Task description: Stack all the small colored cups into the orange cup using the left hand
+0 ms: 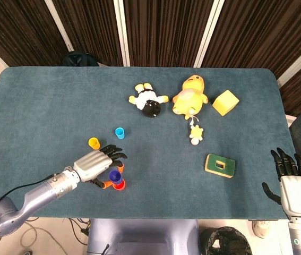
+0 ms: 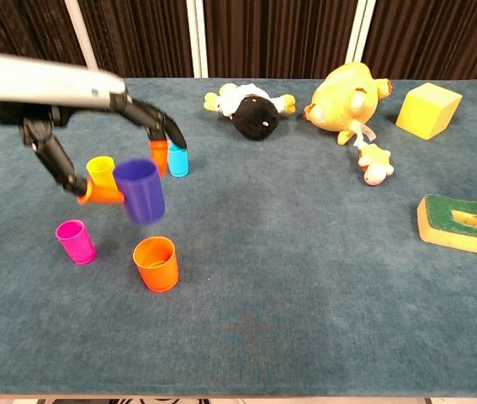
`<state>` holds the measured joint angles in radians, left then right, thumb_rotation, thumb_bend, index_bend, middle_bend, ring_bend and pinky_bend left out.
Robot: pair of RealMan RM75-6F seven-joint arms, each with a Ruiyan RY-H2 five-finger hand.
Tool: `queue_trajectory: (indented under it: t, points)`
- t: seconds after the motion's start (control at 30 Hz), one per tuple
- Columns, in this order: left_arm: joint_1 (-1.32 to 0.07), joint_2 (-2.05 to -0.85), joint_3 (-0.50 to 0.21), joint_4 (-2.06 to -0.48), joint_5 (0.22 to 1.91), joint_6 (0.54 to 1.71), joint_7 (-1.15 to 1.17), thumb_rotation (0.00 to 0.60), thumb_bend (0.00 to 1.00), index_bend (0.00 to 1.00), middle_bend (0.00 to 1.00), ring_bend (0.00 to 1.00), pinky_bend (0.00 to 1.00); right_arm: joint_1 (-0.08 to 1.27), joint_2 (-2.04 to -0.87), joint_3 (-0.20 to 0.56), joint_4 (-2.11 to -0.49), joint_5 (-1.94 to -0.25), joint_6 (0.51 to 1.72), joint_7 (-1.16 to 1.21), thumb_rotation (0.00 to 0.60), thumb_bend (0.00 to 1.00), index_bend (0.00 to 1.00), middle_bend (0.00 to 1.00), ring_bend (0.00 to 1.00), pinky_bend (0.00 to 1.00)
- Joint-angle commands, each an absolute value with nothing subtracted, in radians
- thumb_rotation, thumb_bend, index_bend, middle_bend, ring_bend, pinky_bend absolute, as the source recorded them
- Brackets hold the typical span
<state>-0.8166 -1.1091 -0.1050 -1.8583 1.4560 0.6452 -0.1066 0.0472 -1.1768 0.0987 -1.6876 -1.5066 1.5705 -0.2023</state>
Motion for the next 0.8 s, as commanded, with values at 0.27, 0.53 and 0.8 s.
queue_trajectory:
  t: [0.27,0.53,0.8]
  points:
    - [-0.803,-1.171,-0.058,-1.81,1.516,0.687,-0.103,0.6,0.31,0.45,0.15,0.04,0.03,0.047,-1.175,0.1,-1.687,-1.505,1.571,-0.199,0.6,0.33,0.05,0.07,0.14,0.07]
    - [-0.808,-1.214,-0.04,-1.76,1.52,0.694,-0.095,0.6,0.31,0.45,0.15,0.04,0.03,0.046,-1.177,0.101,-1.685,-1.502,1.57,-0.198,0.6,0.33,0.05,0.07,0.14,0.07]
    - [-0.816,-1.246,-0.032,-1.725,1.528,0.705,-0.083,0.6,0.31,0.44,0.15,0.04,0.03,0.046,-1.176,0.103,-1.685,-1.498,1.571,-0.196,0.6,0.33,0.05,0.07,0.14,0.07]
